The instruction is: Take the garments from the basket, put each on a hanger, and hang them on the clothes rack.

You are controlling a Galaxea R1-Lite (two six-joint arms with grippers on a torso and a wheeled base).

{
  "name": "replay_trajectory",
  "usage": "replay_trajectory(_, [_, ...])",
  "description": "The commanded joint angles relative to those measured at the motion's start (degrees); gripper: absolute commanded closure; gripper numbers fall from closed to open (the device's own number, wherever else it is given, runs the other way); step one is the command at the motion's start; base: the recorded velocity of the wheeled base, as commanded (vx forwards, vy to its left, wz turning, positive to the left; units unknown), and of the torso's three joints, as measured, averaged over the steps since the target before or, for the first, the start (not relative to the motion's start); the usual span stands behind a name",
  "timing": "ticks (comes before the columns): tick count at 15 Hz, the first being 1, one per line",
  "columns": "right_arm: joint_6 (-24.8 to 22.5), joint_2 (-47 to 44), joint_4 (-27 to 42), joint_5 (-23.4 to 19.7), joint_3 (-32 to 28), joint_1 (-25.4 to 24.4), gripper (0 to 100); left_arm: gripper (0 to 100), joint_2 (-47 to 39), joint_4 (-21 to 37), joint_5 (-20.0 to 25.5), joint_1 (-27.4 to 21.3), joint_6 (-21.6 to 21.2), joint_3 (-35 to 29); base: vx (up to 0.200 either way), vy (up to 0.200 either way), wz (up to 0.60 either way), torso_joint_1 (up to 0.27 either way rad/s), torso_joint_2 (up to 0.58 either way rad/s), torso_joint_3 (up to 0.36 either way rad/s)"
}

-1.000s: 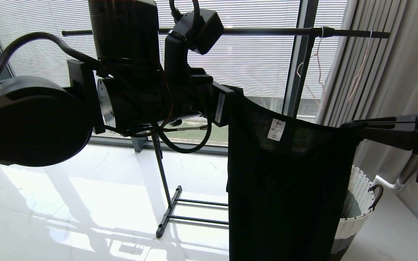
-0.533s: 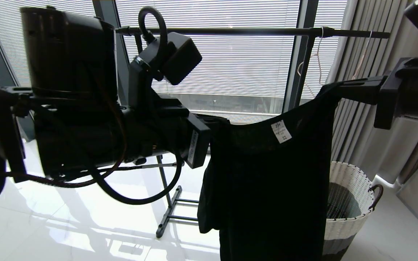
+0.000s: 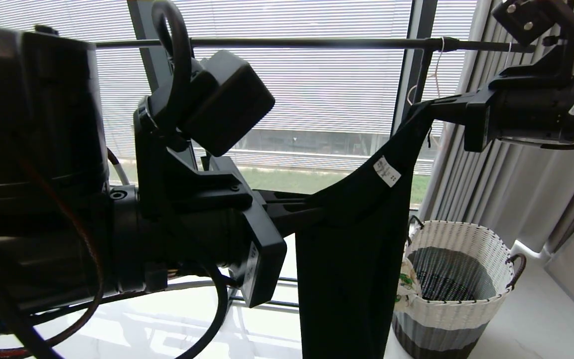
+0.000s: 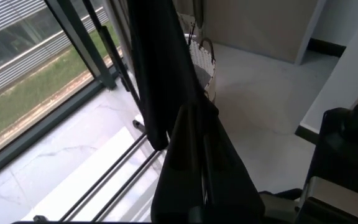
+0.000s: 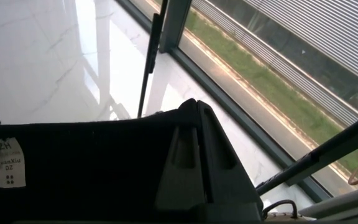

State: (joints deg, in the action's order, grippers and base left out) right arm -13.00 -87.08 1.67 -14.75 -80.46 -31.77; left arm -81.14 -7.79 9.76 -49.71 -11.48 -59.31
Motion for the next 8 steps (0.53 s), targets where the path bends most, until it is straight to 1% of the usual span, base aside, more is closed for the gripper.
replay_trajectory(1, [-0.01, -0.73, 0.00, -0.02, -0.14, -0.05, 100, 100, 0.28, -0.03, -0.01, -0.12, -0.03, 0.07, 0.000, 0.000, 0.00, 0.000, 0.00, 0.000])
replay_trajectory(4, [-0.01, -0.29, 0.09, 0.07, 0.13, -0.05, 100, 100, 0.19, -0.03, -0.01, -0.03, -0.03, 0.16, 0.000, 0.000, 0.00, 0.000, 0.00, 0.000])
replay_trajectory(5, [-0.01, 0.42, 0.35, 0.07, 0.57, 0.30, 100, 100, -0.25, -0.03, -0.01, 0.76, -0.12, -0.28, 0.000, 0.000, 0.00, 0.000, 0.00, 0.000])
replay_trajectory(6, [-0.01, 1.12, 0.44, 0.07, 1.27, 1.18, 100, 100, -0.77, -0.12, -0.01, 2.43, -0.21, -0.99, 0.000, 0.000, 0.00, 0.000, 0.00, 0.000])
replay_trajectory(8, [-0.01, 3.67, 0.53, 0.07, 3.73, 2.59, 100, 100, -3.76, -0.30, 0.17, 6.82, -0.38, -4.85, 0.000, 0.000, 0.00, 0.000, 0.00, 0.000])
